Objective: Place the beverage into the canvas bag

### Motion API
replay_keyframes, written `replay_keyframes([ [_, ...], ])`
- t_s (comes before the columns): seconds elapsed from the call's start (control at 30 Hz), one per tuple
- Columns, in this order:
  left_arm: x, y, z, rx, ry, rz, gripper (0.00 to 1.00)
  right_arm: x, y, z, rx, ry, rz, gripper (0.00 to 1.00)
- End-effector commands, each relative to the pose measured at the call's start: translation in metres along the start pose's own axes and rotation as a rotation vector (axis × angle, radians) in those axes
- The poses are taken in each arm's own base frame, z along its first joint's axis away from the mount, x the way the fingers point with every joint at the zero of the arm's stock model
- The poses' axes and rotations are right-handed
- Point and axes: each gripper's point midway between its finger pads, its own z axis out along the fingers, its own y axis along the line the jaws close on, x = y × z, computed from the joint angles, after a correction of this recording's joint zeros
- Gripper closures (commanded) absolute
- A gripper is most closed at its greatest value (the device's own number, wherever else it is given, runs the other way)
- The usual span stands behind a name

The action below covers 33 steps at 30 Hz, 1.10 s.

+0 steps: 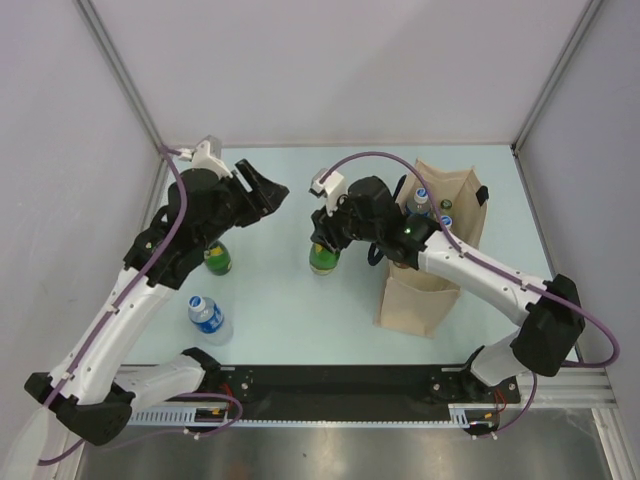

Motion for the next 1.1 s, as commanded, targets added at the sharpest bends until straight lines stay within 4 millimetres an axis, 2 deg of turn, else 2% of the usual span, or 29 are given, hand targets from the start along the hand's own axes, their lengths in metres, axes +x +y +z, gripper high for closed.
replay_keyframes([
  [0.0,0.007,0.017,0.003,-0.017,-0.022,0.028,0.31,-0.106,-0.002,-0.055,-0.013,-0.314,-0.004,1.00],
  [0.2,0.026,0.035,0.003,-0.014,-0.010,0.055,0.27,-0.121,-0.006,-0.085,0.008,-0.364,0.001,1.00],
  [0.3,0.030,0.025,0.003,0.075,-0.015,0.096,0.19,-0.128,-0.011,-0.097,0.024,-0.386,0.005,1.00],
  [0.33,0.042,0.025,0.006,0.112,0.014,0.117,0.18,-0.129,-0.014,-0.100,0.030,-0.385,0.014,1.00],
  [0.37,0.041,0.017,0.007,0.166,-0.004,0.143,0.13,-0.134,-0.018,-0.106,0.040,-0.397,0.016,1.00],
  [0.43,0.051,0.018,0.008,0.218,0.000,0.176,0.09,-0.139,-0.022,-0.114,0.049,-0.402,0.020,1.00],
  [0.47,0.050,0.010,0.007,0.266,-0.013,0.194,0.06,-0.149,-0.025,-0.124,0.055,-0.424,0.018,1.00],
  [0.53,0.056,0.012,0.008,0.290,-0.009,0.219,0.04,-0.153,-0.028,-0.132,0.060,-0.421,0.025,1.00],
  [0.77,0.065,0.013,0.015,0.316,0.009,0.234,0.04,-0.193,-0.040,-0.182,0.115,-0.513,0.008,1.00],
  [0.93,0.068,0.020,0.018,0.293,0.008,0.235,0.03,-0.212,-0.051,-0.216,0.166,-0.563,0.005,1.00],
  [1.07,0.066,0.024,0.017,0.275,-0.006,0.238,0.03,-0.218,-0.056,-0.241,0.214,-0.587,-0.021,1.00],
])
